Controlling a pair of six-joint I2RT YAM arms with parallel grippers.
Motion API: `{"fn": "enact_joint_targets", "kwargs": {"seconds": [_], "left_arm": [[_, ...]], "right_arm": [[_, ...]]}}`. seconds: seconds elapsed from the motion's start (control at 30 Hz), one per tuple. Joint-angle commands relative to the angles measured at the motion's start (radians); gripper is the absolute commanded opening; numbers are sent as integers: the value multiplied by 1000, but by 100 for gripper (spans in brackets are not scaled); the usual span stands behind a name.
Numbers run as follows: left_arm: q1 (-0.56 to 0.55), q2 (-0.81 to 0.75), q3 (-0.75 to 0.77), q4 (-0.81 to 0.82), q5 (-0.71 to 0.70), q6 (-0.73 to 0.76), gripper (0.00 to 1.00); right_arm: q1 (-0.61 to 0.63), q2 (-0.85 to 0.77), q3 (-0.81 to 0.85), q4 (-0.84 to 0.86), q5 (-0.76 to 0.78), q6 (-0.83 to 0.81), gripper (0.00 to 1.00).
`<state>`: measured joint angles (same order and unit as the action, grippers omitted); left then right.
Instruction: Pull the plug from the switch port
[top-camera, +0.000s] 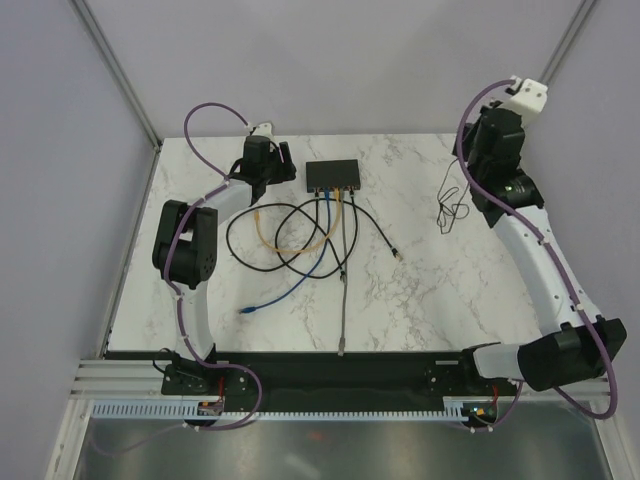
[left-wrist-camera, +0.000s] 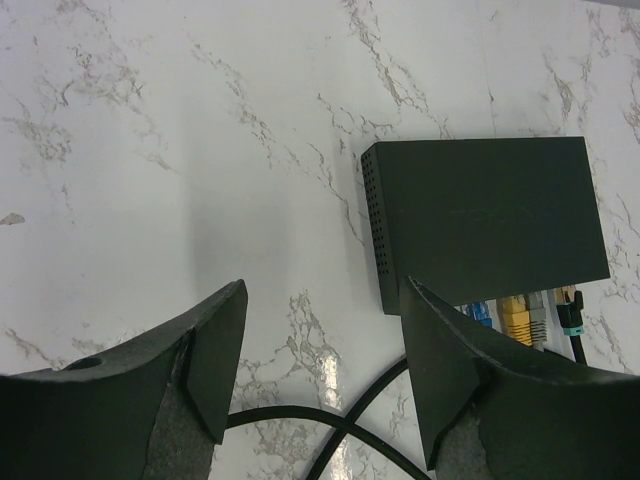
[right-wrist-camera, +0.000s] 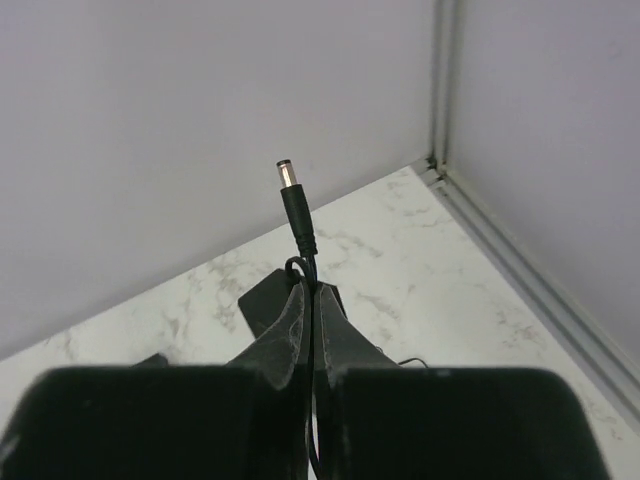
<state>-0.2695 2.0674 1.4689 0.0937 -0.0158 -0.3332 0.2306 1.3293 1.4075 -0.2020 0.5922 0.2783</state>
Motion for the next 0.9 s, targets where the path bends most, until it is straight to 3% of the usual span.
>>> {"fn": "enact_joint_targets", "kwargs": {"seconds": [0.0,0.13,0.5,0.87], "left_arm": [[4,-32,7,47,7,-30,70],[6,-21,10,47,7,-30,70],[4,-7,39,47,7,-30,70],[3,10,34,47,7,-30,70]], "right_arm": [[-98,37,31,-4,-24,57,0],[-189,117,2,1,12,160,0],[-208,419,-41,154,61,183,0],[-254,496,-105,179,55,191,0]]}}
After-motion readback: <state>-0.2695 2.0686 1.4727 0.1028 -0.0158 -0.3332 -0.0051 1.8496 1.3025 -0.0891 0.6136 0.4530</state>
